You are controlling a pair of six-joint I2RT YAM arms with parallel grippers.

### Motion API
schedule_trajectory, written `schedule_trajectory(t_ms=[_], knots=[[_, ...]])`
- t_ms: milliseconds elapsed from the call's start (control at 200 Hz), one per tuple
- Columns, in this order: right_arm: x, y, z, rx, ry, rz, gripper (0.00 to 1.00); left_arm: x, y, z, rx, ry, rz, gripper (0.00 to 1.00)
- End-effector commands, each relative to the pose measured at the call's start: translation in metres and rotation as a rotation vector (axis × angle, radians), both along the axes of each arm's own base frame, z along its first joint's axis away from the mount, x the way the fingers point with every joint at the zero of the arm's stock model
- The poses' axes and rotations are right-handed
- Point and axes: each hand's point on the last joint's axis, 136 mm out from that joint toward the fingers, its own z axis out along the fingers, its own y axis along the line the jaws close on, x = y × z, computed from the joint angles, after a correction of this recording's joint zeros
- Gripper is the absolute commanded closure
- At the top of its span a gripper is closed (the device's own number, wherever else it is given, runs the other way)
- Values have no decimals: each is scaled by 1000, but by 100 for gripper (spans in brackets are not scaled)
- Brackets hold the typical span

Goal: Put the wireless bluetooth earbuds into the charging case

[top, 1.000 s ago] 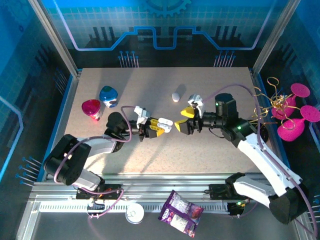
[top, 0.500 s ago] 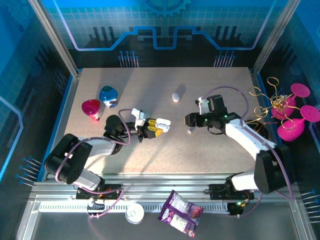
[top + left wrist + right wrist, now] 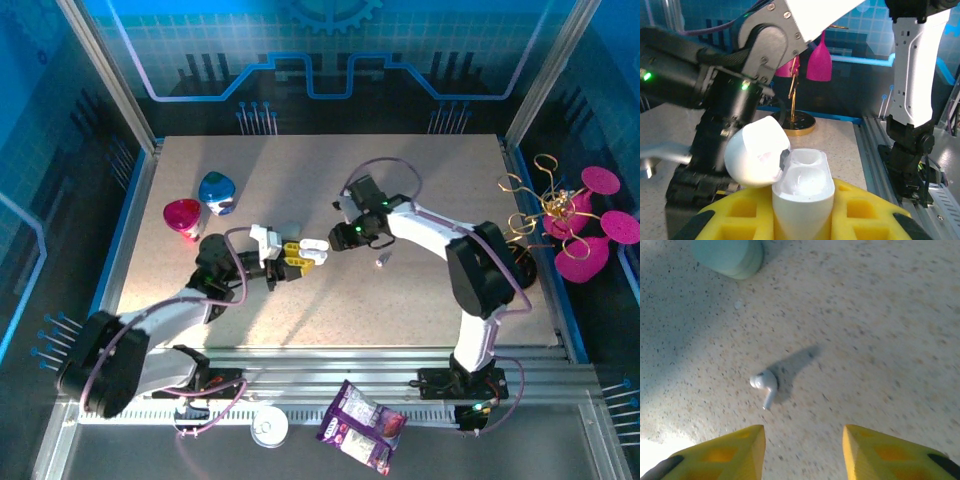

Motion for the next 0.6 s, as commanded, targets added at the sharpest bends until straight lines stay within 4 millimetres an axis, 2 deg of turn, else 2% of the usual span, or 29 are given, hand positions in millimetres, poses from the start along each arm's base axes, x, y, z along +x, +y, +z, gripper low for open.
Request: schedule_trajectory(t_ms=[0,255,595], knots=[[-7,9,-14,-103,58,47,58,0,9,-9,57,-9,66,88],[-10,29,-24,-287,109,25,59,-7,14,1,49,-60,100,87],[-19,36,-33,-479,184,-9,58,-9,13,2,47,-74,91,87]])
